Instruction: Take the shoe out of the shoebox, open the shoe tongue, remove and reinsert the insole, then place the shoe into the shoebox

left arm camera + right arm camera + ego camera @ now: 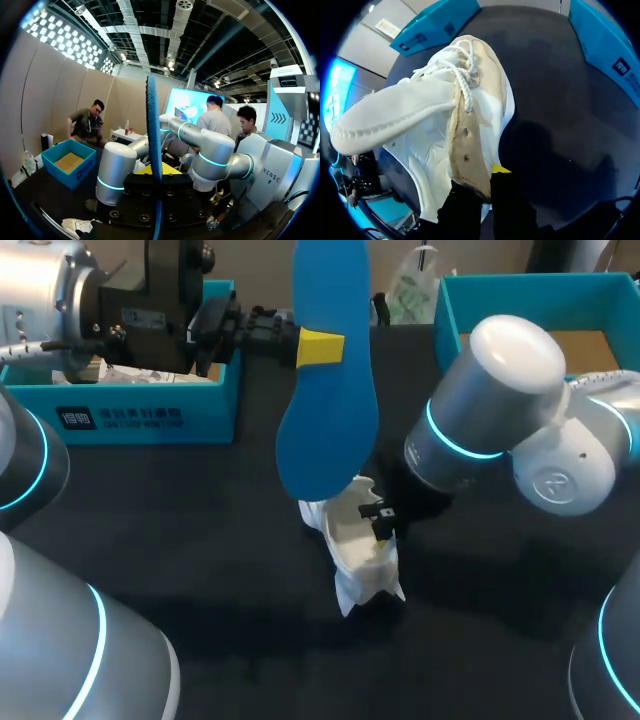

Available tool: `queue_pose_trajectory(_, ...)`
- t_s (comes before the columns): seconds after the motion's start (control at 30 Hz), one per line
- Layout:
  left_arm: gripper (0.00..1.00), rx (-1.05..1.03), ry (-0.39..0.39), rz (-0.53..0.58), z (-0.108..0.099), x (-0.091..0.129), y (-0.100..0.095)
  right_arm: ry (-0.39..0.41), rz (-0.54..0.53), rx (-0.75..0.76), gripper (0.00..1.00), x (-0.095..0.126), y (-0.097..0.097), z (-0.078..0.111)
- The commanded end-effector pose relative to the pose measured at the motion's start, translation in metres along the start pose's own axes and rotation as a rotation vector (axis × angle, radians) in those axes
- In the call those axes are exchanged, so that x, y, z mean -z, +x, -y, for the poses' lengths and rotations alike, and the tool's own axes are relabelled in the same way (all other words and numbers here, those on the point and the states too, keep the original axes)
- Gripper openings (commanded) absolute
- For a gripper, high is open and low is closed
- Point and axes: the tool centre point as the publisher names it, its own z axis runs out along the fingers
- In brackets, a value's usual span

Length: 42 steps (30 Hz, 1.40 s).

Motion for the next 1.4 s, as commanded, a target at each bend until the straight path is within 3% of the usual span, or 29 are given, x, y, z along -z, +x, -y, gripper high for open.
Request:
queue_pose_trajectory(0.03,0.0,-0.001,0.001,-0.002,0.0,-0.002,-0.001,-0.02,-0.028,-0.017,0.0,-0.007,-0.006,0.005)
queue_pose_trajectory(1.03,0.0,-0.001,0.001,-0.002,0.0,-0.002,-0.001,0.006,-0.063,-0.152,0.0,-0.034,-0.023,0.003)
queue_pose_trajectory(1.07,0.0,-0.001,0.001,-0.002,0.0,-0.002,-0.001,0.002,-0.068,-0.156,0.22,-0.034,-0.023,0.003)
queue_pose_trajectory(1.13,0.0,-0.001,0.001,-0.002,0.0,-0.002,-0.001,-0.003,-0.068,-0.163,1.0,-0.031,-0.021,0.005)
queue_pose_trajectory(1.4,0.0,-0.001,0.001,-0.002,0.0,-0.002,-0.001,-0.025,-0.122,-0.171,1.0,0.001,-0.013,0.017)
